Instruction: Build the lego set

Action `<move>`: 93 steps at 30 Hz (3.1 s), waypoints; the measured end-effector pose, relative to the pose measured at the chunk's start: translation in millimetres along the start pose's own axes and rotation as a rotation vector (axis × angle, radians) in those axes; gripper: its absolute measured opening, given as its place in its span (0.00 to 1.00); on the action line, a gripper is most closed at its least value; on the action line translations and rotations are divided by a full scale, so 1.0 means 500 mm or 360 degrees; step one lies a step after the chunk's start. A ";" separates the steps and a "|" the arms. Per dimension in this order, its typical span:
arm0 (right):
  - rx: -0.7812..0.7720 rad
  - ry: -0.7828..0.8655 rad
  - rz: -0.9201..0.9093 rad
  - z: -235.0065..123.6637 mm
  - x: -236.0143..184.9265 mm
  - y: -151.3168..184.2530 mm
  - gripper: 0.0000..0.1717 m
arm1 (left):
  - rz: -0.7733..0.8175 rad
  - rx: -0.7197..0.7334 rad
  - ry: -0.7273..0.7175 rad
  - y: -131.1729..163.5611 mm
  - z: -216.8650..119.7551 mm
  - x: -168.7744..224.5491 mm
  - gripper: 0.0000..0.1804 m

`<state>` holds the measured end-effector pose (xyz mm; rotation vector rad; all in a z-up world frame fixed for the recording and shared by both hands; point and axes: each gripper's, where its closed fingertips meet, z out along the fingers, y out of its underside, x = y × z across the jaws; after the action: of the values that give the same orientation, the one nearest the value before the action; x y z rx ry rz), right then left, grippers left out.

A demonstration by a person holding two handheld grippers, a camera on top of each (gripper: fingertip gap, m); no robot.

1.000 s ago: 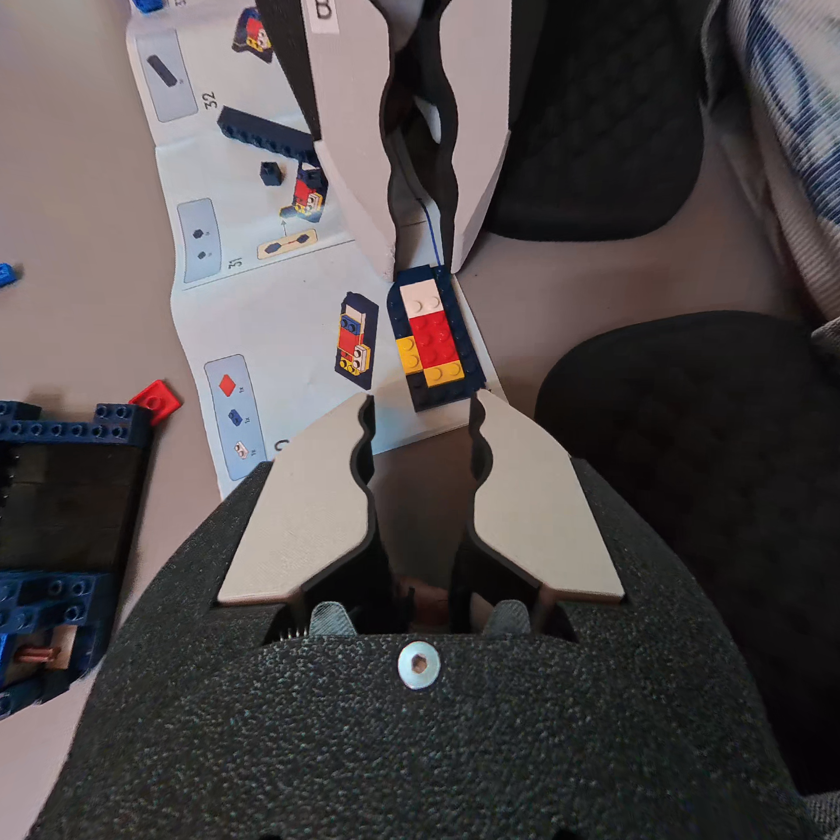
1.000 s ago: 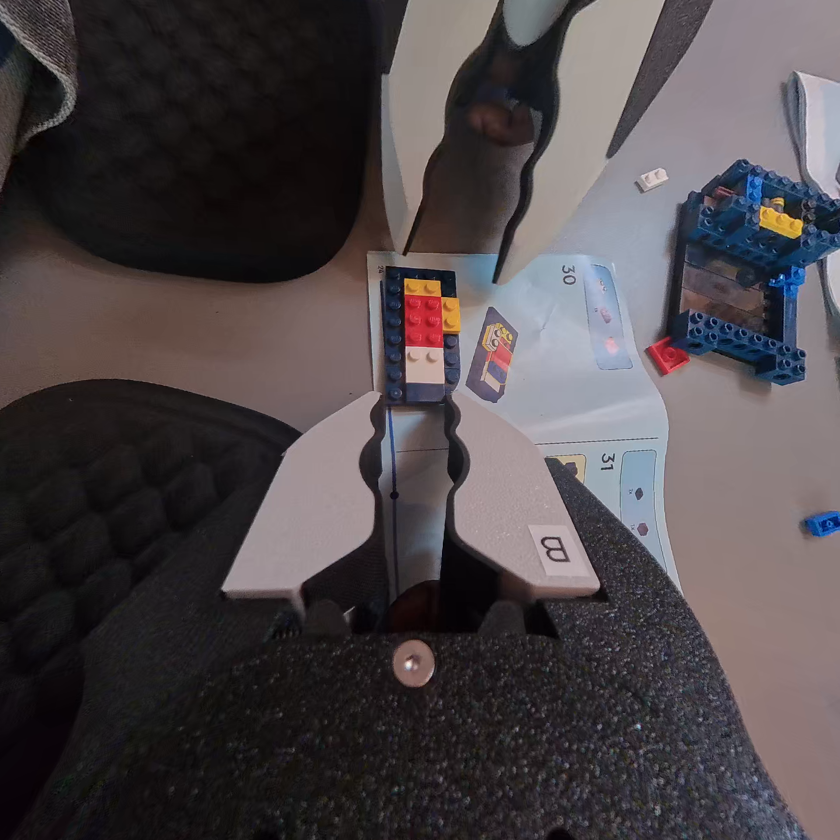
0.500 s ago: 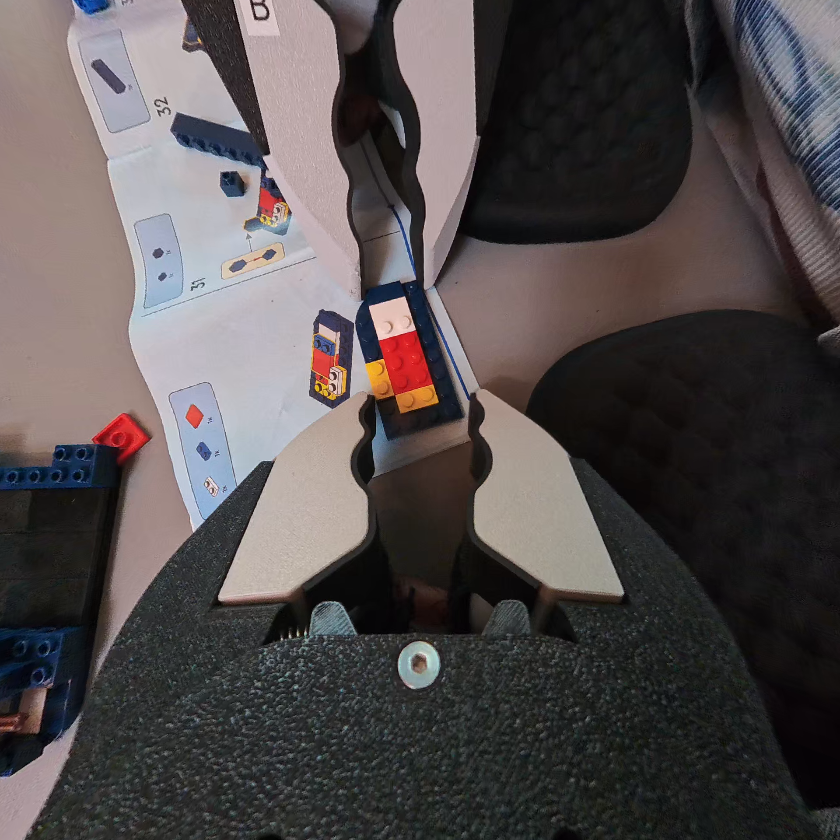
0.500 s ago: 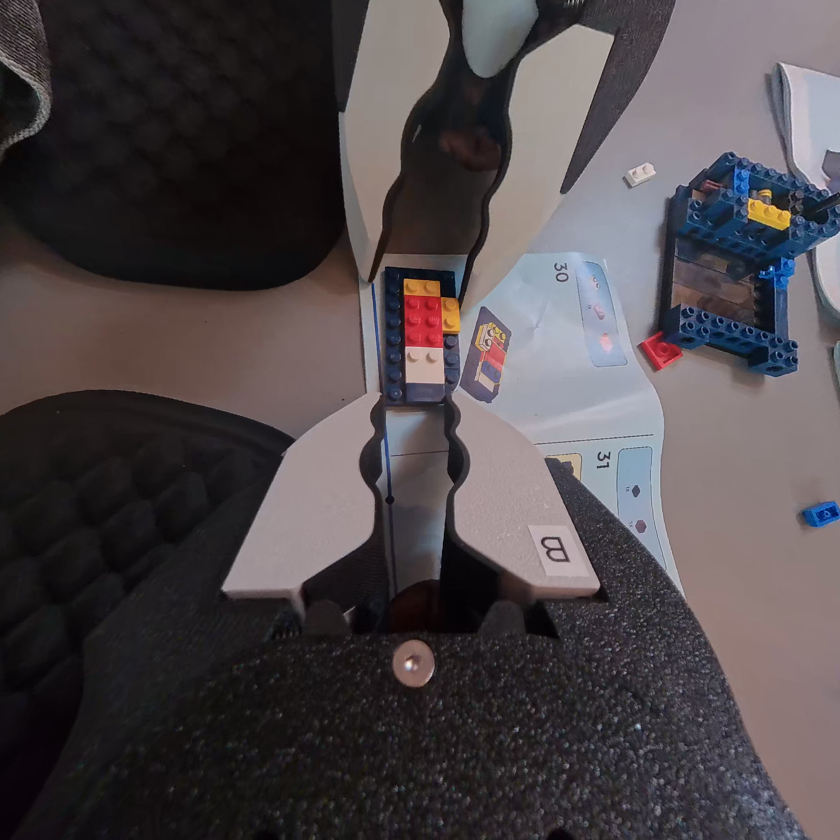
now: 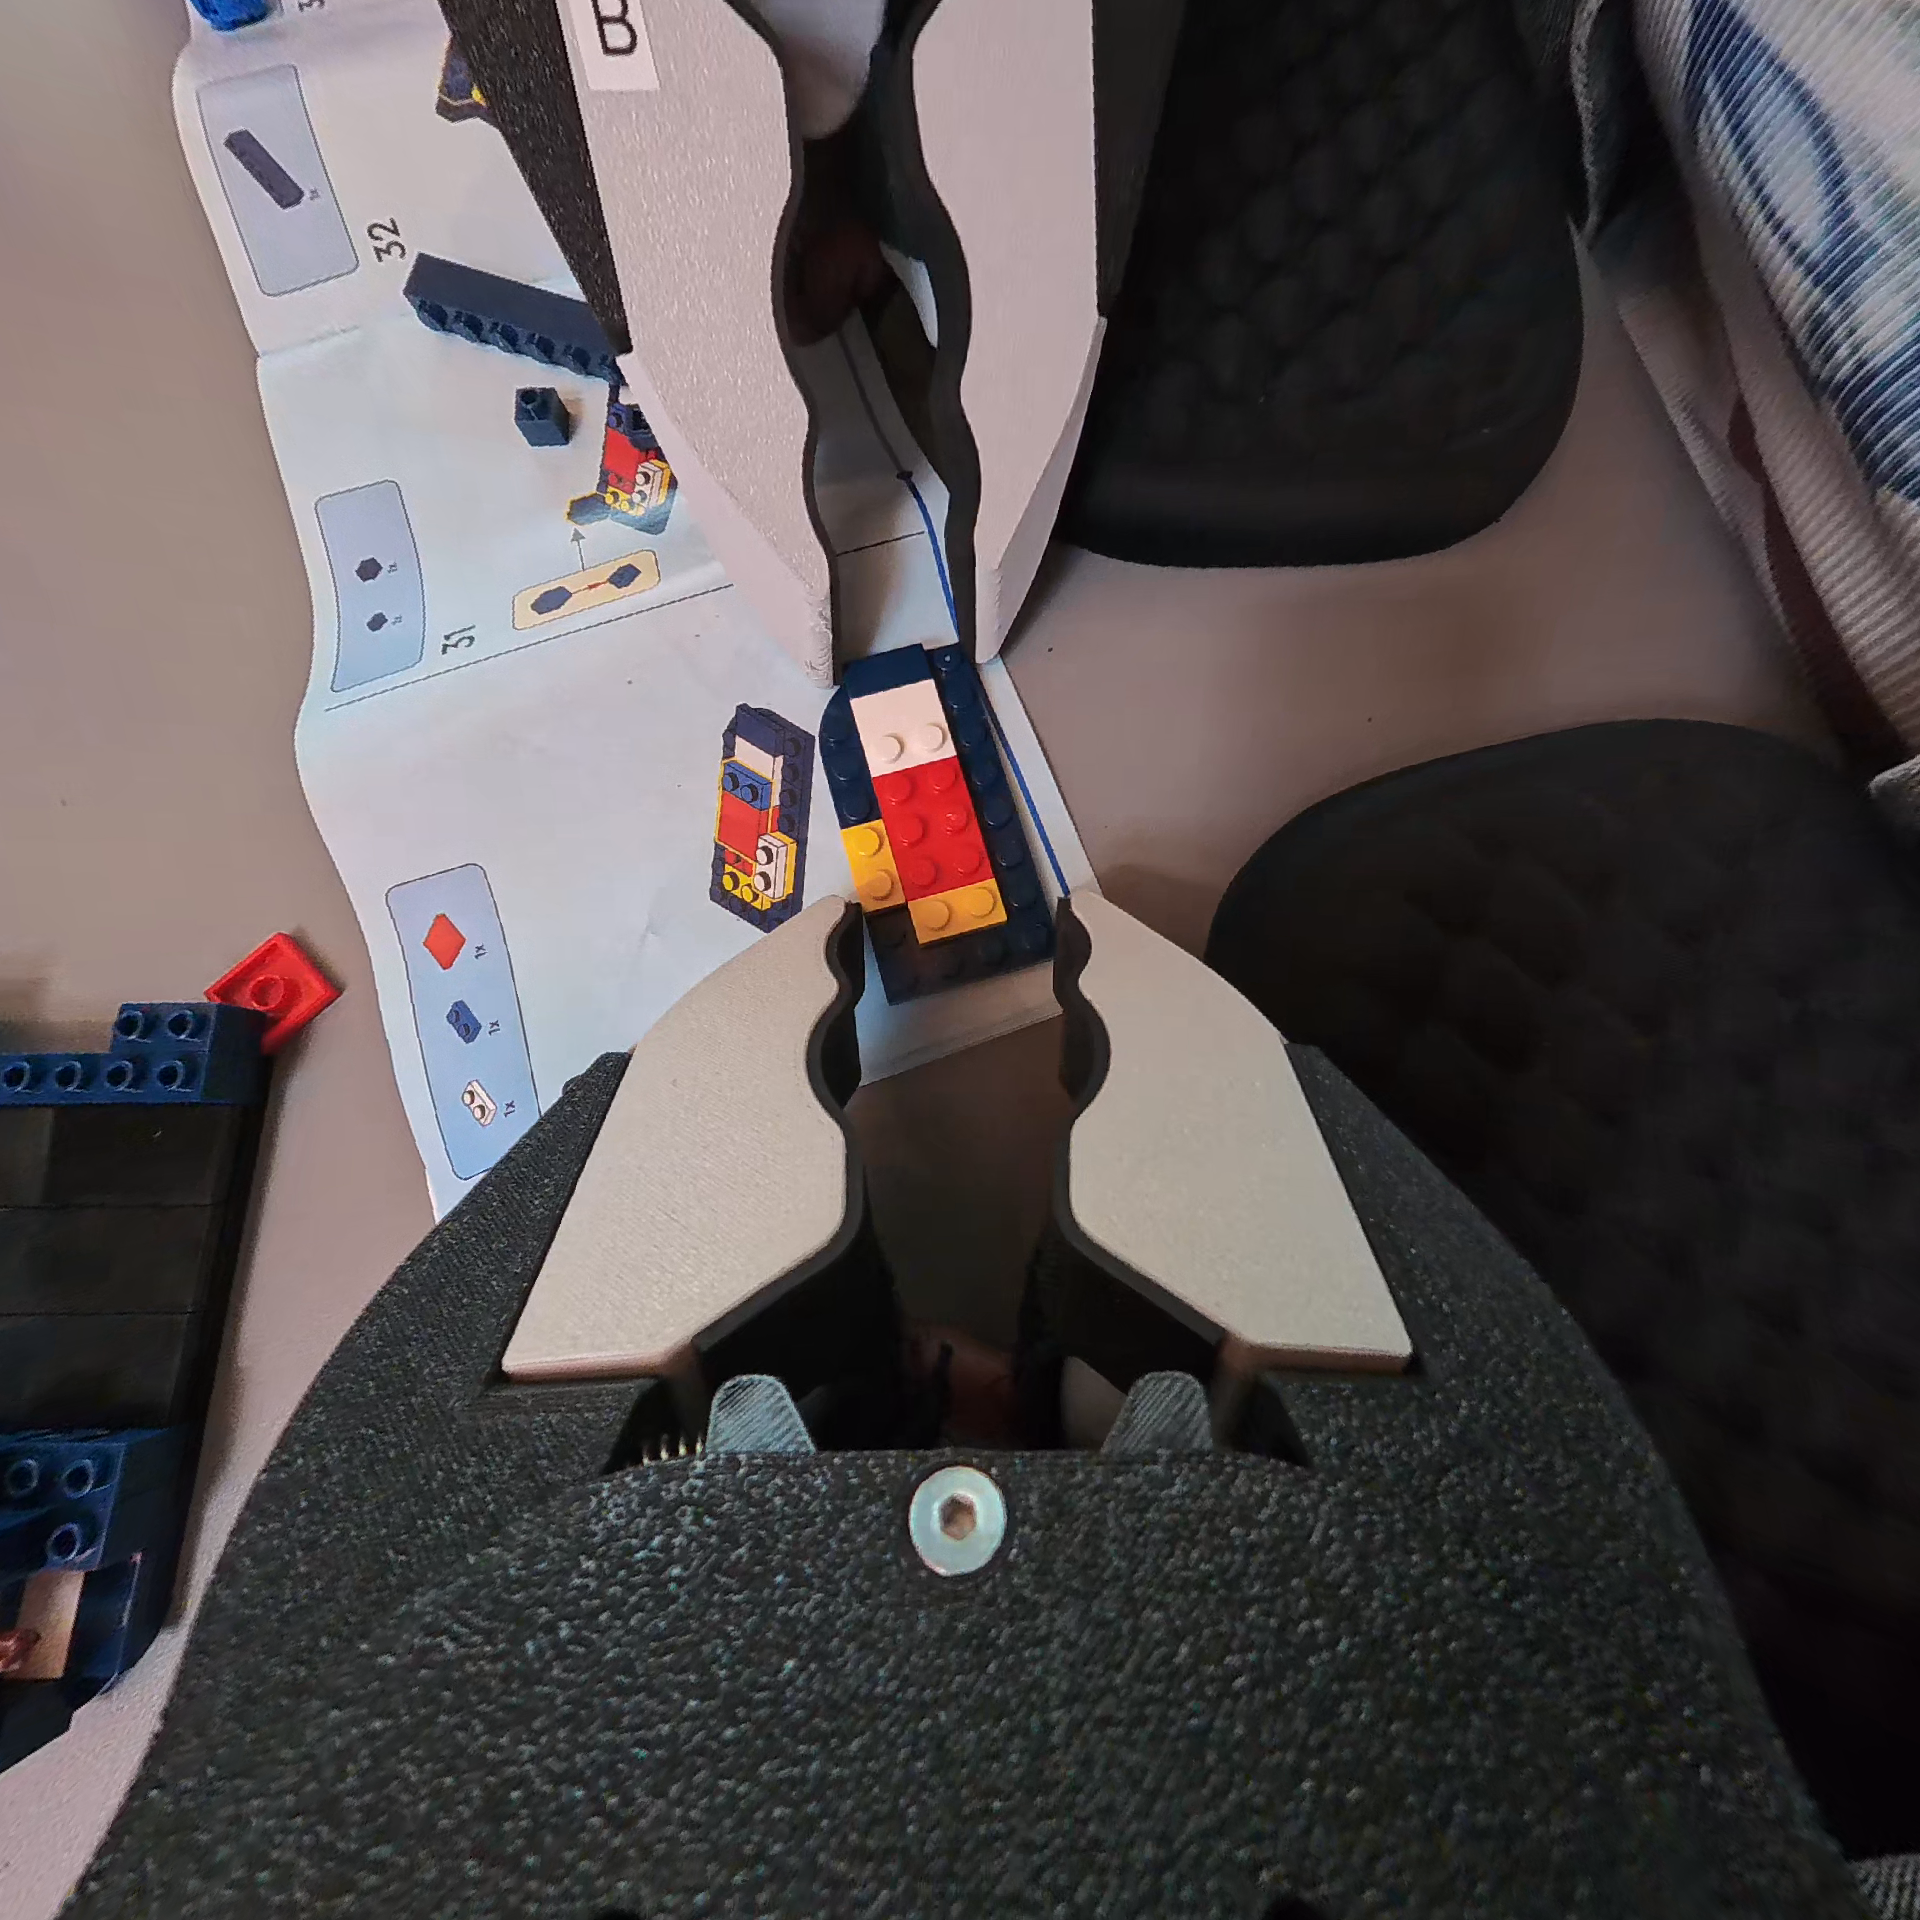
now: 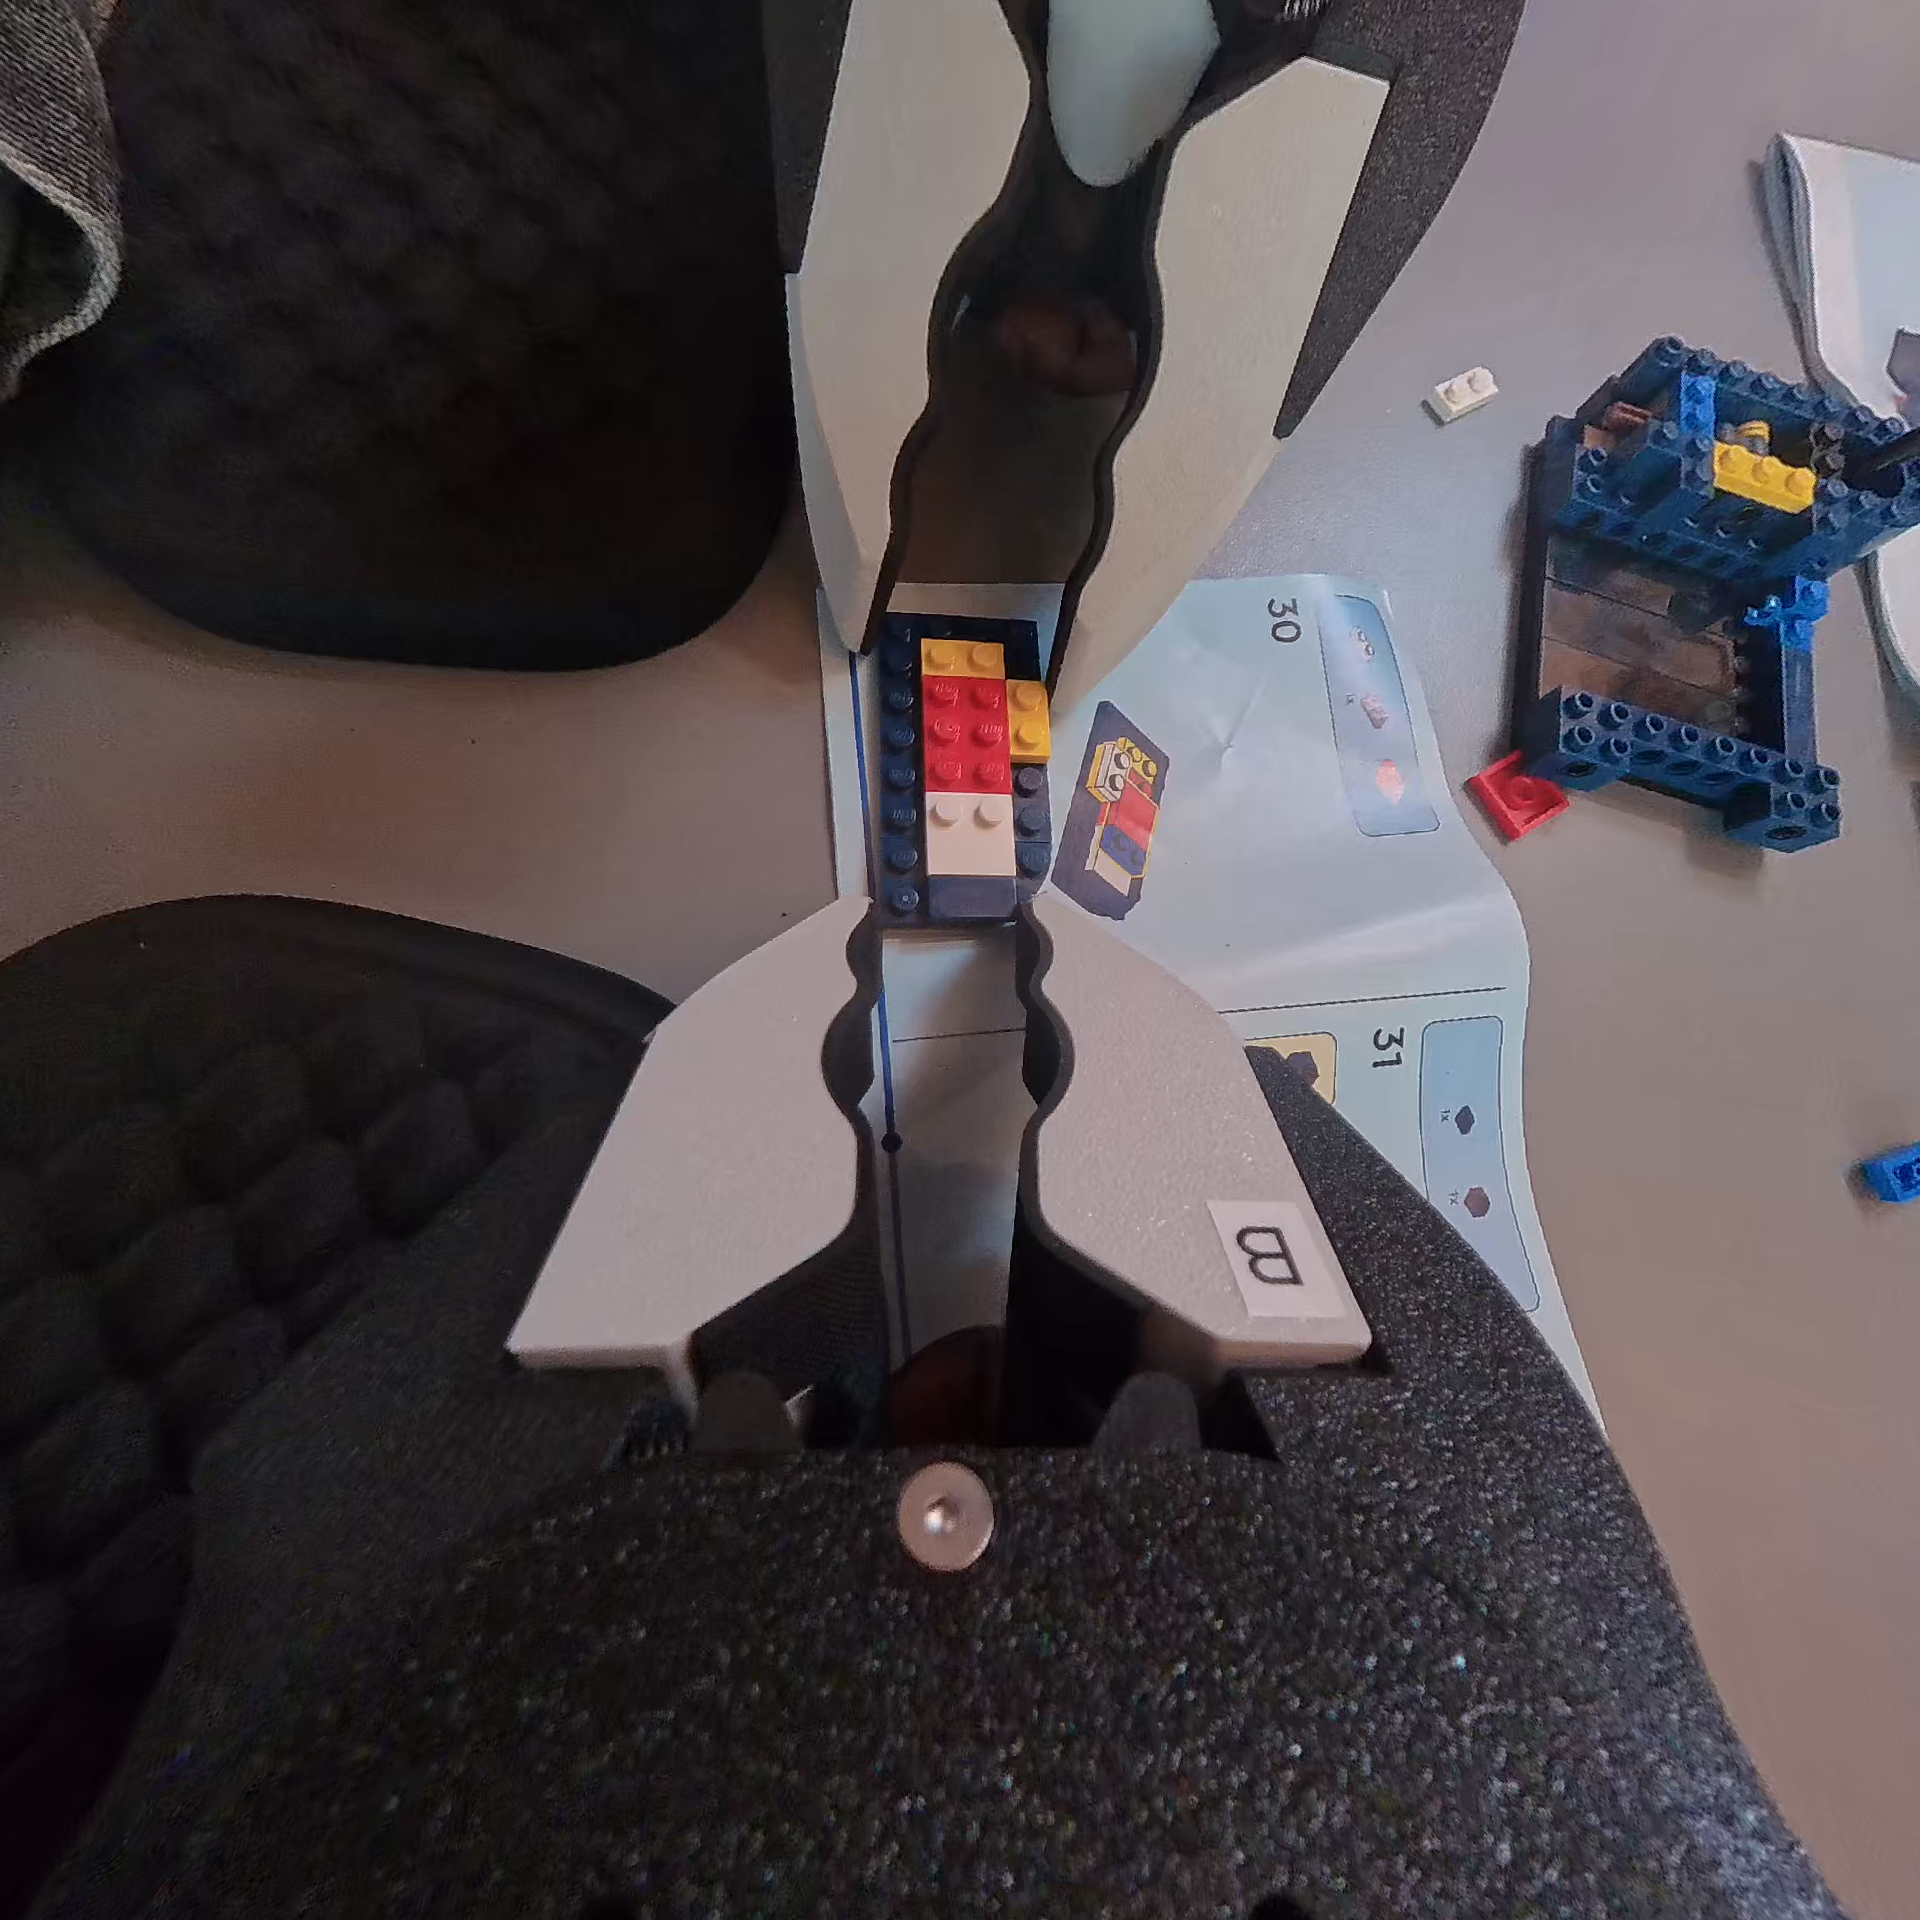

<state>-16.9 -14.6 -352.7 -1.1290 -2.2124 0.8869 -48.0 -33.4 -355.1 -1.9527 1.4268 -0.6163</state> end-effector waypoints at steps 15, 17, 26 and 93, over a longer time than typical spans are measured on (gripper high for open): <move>0.0004 -0.0001 0.0006 0.000 0.002 0.003 0.14 | -0.0005 0.0009 0.0000 0.000 0.003 -0.001 0.19; 0.0004 0.0000 0.0005 0.000 0.001 0.003 0.14 | -0.0005 0.0009 0.0000 0.001 0.003 -0.001 0.19; 0.0056 -0.0033 0.0028 -0.010 0.000 -0.001 0.16 | -0.0008 0.0025 0.0005 0.001 0.005 -0.003 0.19; 0.0462 0.0049 0.0005 -0.092 0.102 -0.117 0.14 | -0.0119 0.0387 -0.0608 -0.110 -0.090 -0.099 0.04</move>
<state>-42.9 16.7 -272.1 -1.0001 -1.9779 1.1406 -58.1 15.3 -284.5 -1.8167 1.0004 -0.3995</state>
